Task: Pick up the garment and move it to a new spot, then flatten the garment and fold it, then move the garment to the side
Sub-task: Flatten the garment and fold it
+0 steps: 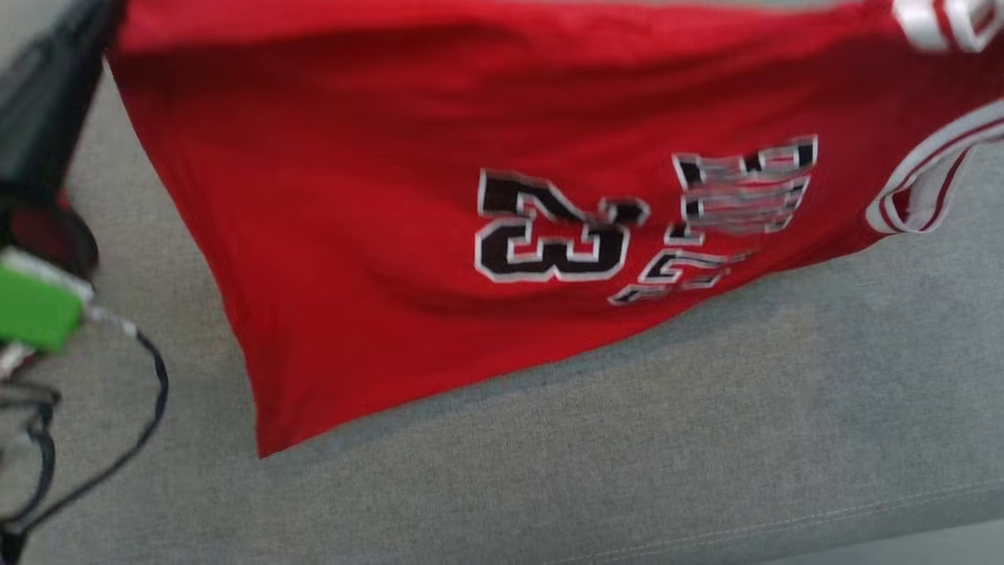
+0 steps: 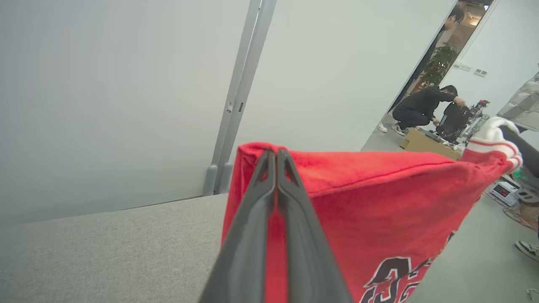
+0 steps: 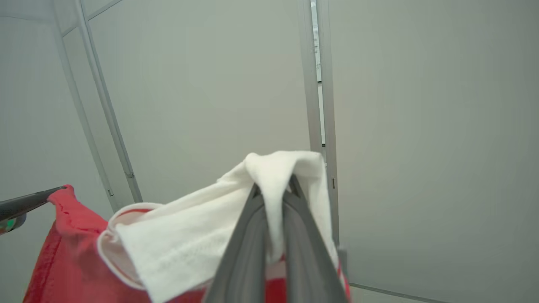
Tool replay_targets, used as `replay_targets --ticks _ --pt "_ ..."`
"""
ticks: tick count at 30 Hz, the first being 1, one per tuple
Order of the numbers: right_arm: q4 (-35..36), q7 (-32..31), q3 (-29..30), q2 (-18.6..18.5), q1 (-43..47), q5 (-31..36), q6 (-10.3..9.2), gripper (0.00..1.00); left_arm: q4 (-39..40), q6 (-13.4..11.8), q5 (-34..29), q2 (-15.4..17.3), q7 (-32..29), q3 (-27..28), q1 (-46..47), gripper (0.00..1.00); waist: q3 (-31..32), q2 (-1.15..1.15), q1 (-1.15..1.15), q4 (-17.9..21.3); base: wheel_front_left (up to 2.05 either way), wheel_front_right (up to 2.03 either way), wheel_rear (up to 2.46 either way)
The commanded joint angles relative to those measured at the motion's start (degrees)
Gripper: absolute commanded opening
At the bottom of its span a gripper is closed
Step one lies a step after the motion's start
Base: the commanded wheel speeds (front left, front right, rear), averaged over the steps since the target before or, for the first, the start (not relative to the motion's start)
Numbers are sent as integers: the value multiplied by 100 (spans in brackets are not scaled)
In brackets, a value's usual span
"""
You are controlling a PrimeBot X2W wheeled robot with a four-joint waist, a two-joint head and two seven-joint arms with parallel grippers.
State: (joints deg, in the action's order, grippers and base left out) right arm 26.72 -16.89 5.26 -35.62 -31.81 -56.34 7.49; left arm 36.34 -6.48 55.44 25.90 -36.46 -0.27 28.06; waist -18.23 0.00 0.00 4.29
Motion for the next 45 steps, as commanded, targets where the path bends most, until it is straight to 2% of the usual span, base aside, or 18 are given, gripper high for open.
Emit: replay_targets --ticks 1,3,5,9,12,14,17,19,22,24,28,30,33,34,36,37,42,45 --pt "-377 -114 -153 121 -640 121 0 0 -443 -106 42 -20 -119 -91 638 0 -920 0 0 -83 0 0 0" --pt "-1045 -258 -435 401 -1542 373 1 0 -1206 -164 -227 26 -194 -290 1553 0 -1175 0 0 -125 0 0 0" --pt "-1828 -283 -690 765 -2430 737 1 0 -2058 -71 -529 -67 -87 -566 2368 0 -1335 0 0 -156 0 0 0" --pt "-3542 271 -759 1742 -4142 1743 0 0 -3869 68 -1145 -346 562 -881 3818 0 -1541 0 0 -147 0 0 0" --pt "-4843 1112 -287 2441 -5260 2510 -1 0 -5059 260 -1792 -551 1495 -1164 4734 0 -1542 0 0 -169 0 0 0" --pt "-5453 1798 67 2832 -5982 2914 1 0 -5695 265 -2057 -747 2287 -1145 5340 0 -1543 0 0 -150 0 0 0" --pt "-6048 2316 208 3143 -6781 3073 2 0 -6278 449 -2049 -1069 3210 -1025 5990 0 -1709 0 0 -117 0 0 0" --pt "-6223 2385 -31 3232 -7006 2956 1 0 -6530 760 -2036 -1122 3669 -1018 6245 0 -1906 0 0 -94 0 0 0" --pt "-6227 2397 -417 3207 -6965 2760 1 0 -6988 1087 -1995 -1009 4042 -1014 6338 0 -2128 0 0 -57 0 0 0" --pt "-6068 2327 -698 3031 -6747 2577 1 0 -7253 1227 -1958 -887 4050 -1092 6222 0 -2291 0 0 -27 0 0 0" --pt "-5616 2153 -1370 2635 -5745 1957 1 0 -7650 1375 -1766 -629 4030 -1315 5713 0 -2516 0 0 64 0 0 0" --pt "-5257 2161 -1623 2283 -5156 1670 1 0 -7663 1399 -1577 -548 3958 -1451 5338 0 -2566 0 0 77 0 0 0" --pt "-4912 2140 -1813 2011 -4475 1324 1 0 -7494 1401 -1311 -411 3829 -1712 4879 0 -2590 0 0 103 0 0 0" --pt "-4591 2130 -1924 1720 -3734 990 1 0 -7236 1399 -1100 -195 3756 -1959 4311 0 -2528 0 0 113 0 0 0" --pt "-4259 2173 -1927 1426 -3063 708 1 0 -6925 1399 -877 26 3688 -2128 3805 0 -2431 0 0 116 0 0 0" --pt "-4259 2173 -1927 1426 -3063 708 1 0 -6925 1399 -877 26 3688 -2128 3805 0 -2431 0 0 116 0 0 0" --pt "-3607 2272 -1750 894 -1496 183 -4 0 -6069 1382 -360 460 3586 -2109 2526 0 -2022 0 0 164 0 0 0" --pt "-3264 2268 -1658 743 -711 -3 -5 0 -5349 1190 -159 648 3451 -2043 1709 0 -1699 0 0 218 0 0 0"
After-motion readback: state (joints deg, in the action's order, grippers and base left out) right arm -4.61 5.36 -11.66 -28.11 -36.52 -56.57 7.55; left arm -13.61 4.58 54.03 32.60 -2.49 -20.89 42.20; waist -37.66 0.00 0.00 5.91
